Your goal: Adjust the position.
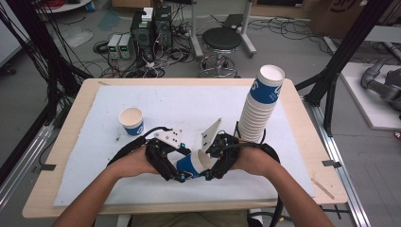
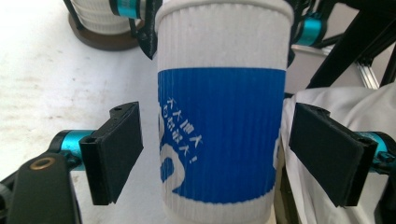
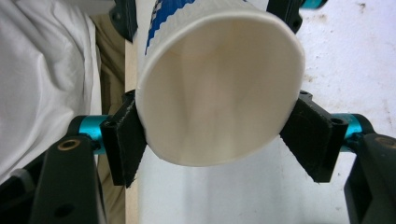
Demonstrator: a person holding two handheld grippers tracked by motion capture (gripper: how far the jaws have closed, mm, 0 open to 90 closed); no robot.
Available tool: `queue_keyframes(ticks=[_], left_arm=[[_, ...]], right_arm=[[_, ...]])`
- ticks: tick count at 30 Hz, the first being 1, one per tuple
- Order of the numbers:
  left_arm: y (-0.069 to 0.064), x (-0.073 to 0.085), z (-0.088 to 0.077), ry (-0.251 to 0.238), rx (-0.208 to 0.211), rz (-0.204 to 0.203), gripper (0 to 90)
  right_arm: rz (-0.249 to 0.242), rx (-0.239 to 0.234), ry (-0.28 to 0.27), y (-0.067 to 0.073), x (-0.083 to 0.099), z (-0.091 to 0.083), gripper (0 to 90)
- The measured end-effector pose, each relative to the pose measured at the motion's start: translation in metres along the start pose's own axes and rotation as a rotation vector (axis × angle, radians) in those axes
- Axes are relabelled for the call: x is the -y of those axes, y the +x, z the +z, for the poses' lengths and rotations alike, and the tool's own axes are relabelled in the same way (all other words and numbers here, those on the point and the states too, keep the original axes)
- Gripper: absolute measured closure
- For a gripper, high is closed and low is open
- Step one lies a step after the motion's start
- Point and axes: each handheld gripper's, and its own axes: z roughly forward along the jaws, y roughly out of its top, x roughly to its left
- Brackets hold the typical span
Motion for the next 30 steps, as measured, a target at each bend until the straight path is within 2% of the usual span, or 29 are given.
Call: queue_keyframes(ticks=[4, 13, 19, 22, 25, 28, 29, 30], left_arm=[[0.001, -0.002, 0.006, 0.026, 0.005, -0.001, 18.7], [0.002, -0.002, 0.013, 0.06, 0.026, 0.009, 29.2], [0.003, -0.002, 0.014, 0.052, 0.014, 0.015, 29.1], [0.003, 0.001, 0.013, 0.004, 0.012, 0.003, 28.6], [0.005, 0.006, 0.01, -0.045, 0.009, -0.006, 28.5], [0.008, 0.011, 0.007, -0.093, -0.006, -0.01, 28.5], [0.009, 0.015, 0.006, -0.138, -0.015, -0.017, 28.6], [0.01, 0.017, 0.006, -0.159, -0.021, -0.017, 28.5]], right_arm=[[-0.009, 0.005, 0.045, 0.001, -0.006, 0.001, 27.9], [-0.016, -0.001, 0.085, 0.002, -0.011, 0.004, 28.0], [-0.013, 0.004, 0.097, 0.002, -0.01, 0.005, 25.7], [0.015, 0.009, 0.06, 0.001, -0.007, 0.002, 23.0], [0.057, 0.01, -0.021, -0.001, -0.002, -0.004, 21.1], [0.112, 0.028, -0.145, -0.003, 0.005, -0.014, 19.7], [0.118, 0.033, -0.167, -0.003, 0.006, -0.016, 19.7], [0.149, 0.069, -0.264, -0.002, 0.012, -0.023, 19.7]])
